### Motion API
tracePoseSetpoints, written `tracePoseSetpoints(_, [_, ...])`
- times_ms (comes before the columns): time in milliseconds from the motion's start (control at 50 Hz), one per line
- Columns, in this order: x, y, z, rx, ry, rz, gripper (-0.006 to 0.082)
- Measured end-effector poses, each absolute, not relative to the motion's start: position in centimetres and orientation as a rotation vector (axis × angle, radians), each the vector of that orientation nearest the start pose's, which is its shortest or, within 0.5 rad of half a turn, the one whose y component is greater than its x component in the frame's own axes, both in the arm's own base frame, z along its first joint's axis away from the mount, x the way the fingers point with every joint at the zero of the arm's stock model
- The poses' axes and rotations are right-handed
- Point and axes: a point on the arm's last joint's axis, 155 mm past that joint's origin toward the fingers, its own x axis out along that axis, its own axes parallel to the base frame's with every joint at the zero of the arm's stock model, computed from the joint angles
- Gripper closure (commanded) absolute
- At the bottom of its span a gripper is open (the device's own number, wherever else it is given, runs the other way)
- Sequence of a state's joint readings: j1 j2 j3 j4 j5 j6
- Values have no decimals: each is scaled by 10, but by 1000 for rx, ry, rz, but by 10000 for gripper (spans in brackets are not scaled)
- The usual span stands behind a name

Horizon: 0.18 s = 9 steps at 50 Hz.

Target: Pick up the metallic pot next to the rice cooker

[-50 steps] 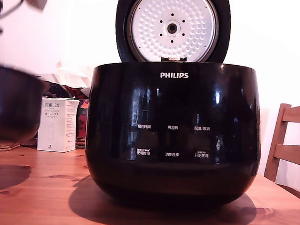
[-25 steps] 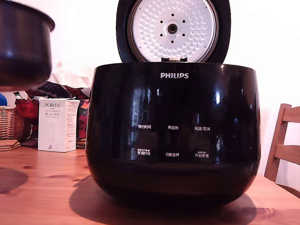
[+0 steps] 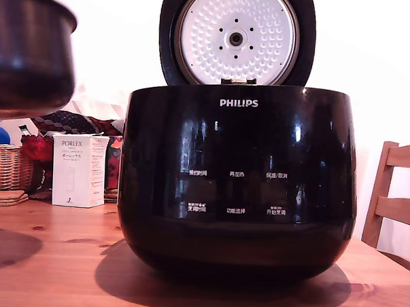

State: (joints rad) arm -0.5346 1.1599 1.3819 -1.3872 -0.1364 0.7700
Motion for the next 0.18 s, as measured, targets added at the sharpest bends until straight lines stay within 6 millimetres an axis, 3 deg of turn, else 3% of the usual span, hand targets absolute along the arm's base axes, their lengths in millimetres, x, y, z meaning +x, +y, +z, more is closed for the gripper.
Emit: tracePoseSetpoints(180, [218, -101, 228, 1063, 937, -780, 791])
